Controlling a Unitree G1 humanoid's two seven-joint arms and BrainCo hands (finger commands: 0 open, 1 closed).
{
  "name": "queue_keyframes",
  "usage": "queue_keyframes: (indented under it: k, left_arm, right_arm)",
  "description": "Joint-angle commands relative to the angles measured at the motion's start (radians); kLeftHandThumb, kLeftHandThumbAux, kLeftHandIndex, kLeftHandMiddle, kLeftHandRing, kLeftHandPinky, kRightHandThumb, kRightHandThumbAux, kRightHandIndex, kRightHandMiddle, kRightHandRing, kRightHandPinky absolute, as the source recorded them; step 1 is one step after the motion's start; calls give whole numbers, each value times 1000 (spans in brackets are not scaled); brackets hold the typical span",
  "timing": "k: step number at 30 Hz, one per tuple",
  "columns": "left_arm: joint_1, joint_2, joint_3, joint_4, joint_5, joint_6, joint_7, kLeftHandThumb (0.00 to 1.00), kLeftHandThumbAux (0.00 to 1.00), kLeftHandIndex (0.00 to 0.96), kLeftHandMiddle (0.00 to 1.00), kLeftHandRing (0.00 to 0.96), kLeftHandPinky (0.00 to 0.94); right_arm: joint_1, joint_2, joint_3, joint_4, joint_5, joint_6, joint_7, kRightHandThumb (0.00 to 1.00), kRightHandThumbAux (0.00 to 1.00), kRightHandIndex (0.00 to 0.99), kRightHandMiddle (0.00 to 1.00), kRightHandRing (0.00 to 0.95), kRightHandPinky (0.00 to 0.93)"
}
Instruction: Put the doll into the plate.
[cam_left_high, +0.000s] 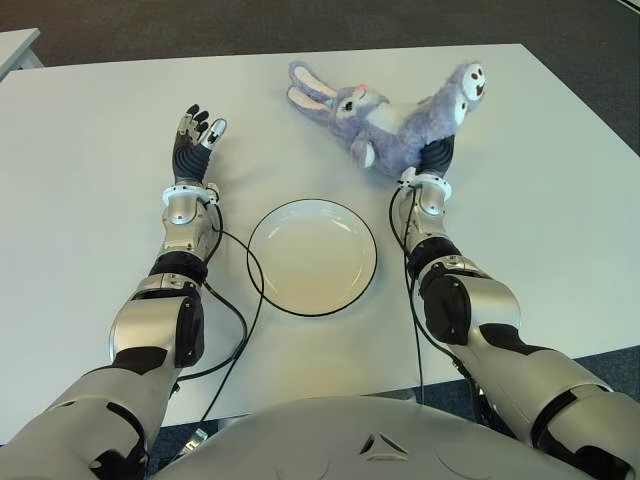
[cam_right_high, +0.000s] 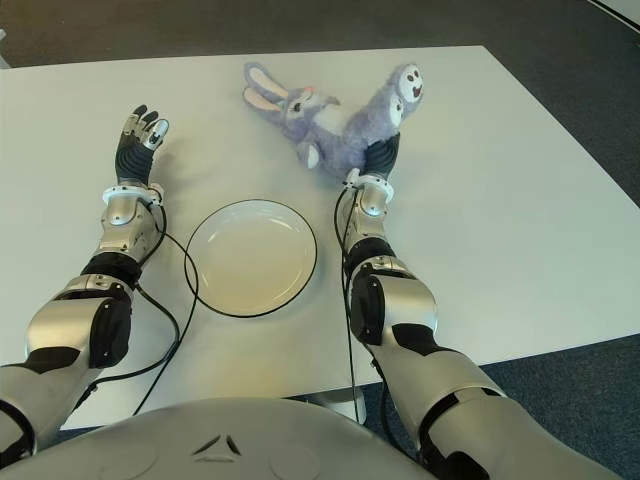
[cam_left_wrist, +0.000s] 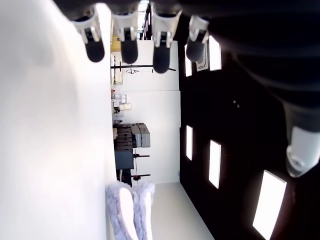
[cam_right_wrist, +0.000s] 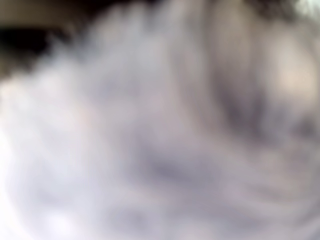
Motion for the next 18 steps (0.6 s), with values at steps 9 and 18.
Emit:
queue_keyframes:
  k: [9,18]
  left_arm:
    - [66,-36,-3,50,13,35,21,0,510,32,110,62,0]
    - [68,-34,-4,51,14,34,24,0,506,36,113,64,0]
  right_arm:
    - [1,-21,55,-30,-54,-51,-13,723,708,439,832,861,854]
    - [8,-35,83,-55,-80,-76,-18,727,708,440,832,857,851]
